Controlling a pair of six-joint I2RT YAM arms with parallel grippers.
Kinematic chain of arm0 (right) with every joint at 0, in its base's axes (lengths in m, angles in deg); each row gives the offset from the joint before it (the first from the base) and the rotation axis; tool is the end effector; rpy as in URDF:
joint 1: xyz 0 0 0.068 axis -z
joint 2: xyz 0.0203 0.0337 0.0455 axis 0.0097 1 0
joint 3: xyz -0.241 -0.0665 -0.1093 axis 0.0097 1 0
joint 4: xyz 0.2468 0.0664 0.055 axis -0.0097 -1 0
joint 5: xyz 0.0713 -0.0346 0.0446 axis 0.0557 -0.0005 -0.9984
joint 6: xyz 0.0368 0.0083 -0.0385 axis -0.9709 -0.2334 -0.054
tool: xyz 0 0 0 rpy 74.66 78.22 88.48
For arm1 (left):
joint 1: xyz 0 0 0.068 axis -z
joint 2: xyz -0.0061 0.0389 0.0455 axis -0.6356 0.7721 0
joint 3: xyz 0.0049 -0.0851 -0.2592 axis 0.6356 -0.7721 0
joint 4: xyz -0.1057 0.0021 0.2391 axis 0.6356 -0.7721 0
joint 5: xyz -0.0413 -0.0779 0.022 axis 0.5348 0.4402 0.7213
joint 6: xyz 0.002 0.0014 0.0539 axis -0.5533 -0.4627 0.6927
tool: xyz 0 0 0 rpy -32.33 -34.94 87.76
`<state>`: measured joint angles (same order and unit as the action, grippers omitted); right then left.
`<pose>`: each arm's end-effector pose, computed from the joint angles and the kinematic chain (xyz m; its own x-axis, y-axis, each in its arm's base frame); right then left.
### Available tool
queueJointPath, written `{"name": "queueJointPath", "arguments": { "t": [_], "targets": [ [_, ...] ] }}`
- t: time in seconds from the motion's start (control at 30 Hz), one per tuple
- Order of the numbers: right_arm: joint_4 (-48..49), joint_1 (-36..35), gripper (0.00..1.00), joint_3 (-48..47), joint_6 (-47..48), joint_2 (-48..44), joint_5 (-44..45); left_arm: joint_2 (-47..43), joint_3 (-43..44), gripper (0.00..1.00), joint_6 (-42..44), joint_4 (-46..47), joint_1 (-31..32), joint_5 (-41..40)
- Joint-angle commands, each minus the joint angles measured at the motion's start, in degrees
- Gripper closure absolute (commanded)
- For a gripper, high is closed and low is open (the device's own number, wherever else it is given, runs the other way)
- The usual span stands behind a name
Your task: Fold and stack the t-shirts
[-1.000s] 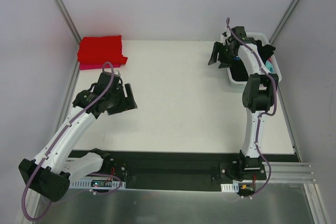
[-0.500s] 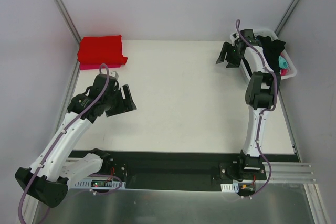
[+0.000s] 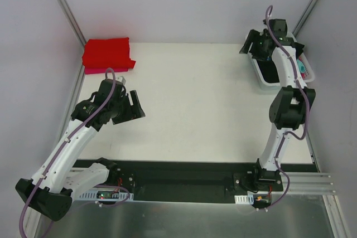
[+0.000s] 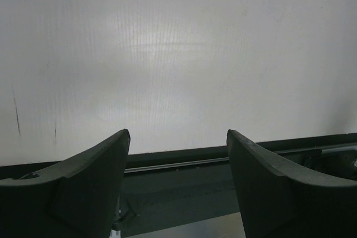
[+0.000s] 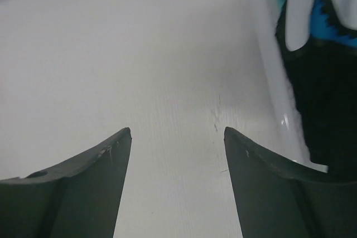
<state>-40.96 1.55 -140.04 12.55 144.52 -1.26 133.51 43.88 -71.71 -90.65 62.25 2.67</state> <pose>0.4822 -0.0084 0.3048 -0.6707 0.0179 -0.7415 -0.1646 0.9712 0.1723 0.1687 -0.0729 0.3340 -0.7677 -0.2827 -0.5750 -0.0093 0.9022 -0.4312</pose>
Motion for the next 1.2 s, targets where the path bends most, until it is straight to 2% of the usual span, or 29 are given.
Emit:
{"name": "queueJointPath", "arguments": {
  "t": [0.0,0.03,0.13,0.33,0.7,1.17],
  "targets": [
    [4.8,1.9,0.29,-0.5,-3.5,-11.3,12.9,-0.3,0.0,0.3,-1.5,0.3,-0.1,0.4],
    [4.9,2.5,0.29,0.1,-3.9,-11.4,20.2,-0.3,-0.2,0.3,-1.6,0.6,0.0,0.7],
    [6.7,4.7,0.3,2.6,-4.2,-12.6,31.3,-0.9,-1.1,0.3,-1.6,1.5,0.1,1.6],
    [7.1,8.4,0.31,2.4,1.6,-9.2,40.5,-2.6,-3.3,0.3,-2.2,3.0,0.8,3.3],
    [4.9,11.1,0.32,0.9,1.1,-2.3,43.7,-3.5,-3.7,0.3,-1.7,3.7,1.1,5.7],
    [0.9,14.7,0.31,4.1,-1.5,2.8,43.9,-1.2,-1.8,0.3,-2.1,3.7,1.6,6.3]
  ]
}}
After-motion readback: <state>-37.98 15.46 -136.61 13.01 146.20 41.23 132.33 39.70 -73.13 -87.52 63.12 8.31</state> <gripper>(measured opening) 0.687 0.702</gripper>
